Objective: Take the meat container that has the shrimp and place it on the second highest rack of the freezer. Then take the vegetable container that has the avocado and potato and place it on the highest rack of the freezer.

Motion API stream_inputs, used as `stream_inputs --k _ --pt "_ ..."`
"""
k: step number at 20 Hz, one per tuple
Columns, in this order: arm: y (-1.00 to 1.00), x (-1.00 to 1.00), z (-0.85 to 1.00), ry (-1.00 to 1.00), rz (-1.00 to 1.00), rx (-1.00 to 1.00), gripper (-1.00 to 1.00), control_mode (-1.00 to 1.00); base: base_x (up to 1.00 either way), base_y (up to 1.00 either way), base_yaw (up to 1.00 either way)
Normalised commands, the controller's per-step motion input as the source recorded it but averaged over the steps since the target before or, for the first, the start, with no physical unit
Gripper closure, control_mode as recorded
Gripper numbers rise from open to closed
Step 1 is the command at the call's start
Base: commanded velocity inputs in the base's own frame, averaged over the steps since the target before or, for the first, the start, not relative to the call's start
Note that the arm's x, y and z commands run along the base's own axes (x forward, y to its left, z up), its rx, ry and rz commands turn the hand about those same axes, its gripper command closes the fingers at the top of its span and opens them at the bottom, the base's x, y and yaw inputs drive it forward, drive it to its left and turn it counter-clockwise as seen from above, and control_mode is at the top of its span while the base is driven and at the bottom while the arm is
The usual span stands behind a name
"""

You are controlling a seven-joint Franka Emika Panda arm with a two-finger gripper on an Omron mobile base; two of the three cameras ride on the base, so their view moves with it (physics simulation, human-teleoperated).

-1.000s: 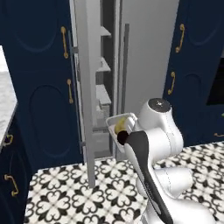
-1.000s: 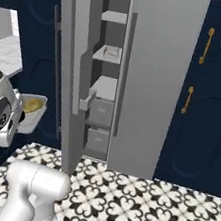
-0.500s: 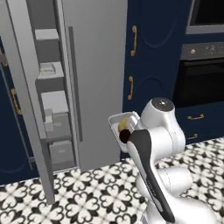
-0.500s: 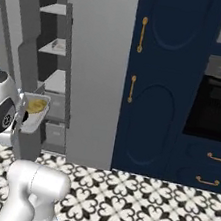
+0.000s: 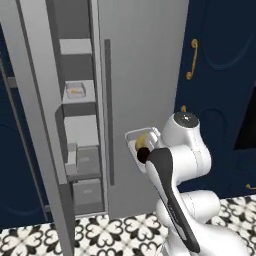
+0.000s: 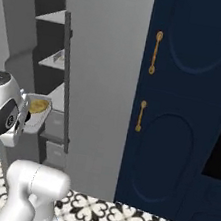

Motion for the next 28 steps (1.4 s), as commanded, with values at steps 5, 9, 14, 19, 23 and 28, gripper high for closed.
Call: stream_inputs --k 5,9,14,19,23,28 --pt "0.00 0.00 0.00 0.00 0.00 0.00 1.00 1.00 0.71 -0.07 0.37" --pt "0.00 0.00 0.00 0.00 0.00 0.00 1.00 1.00 0.75 0.00 0.38" --pt "0.00 0.00 0.00 0.00 0.00 0.00 1.00 1.00 0.70 0.00 0.34" --pt "0.00 0.00 0.00 0.00 0.00 0.00 1.00 1.00 0.70 0.11 0.26" --pt "0.00 0.00 0.00 0.00 0.00 0.00 1.00 1.00 0.43 0.49 0.05" --pt "0.00 0.00 0.00 0.00 0.00 0.00 1.00 1.00 0.69 0.03 0.01"
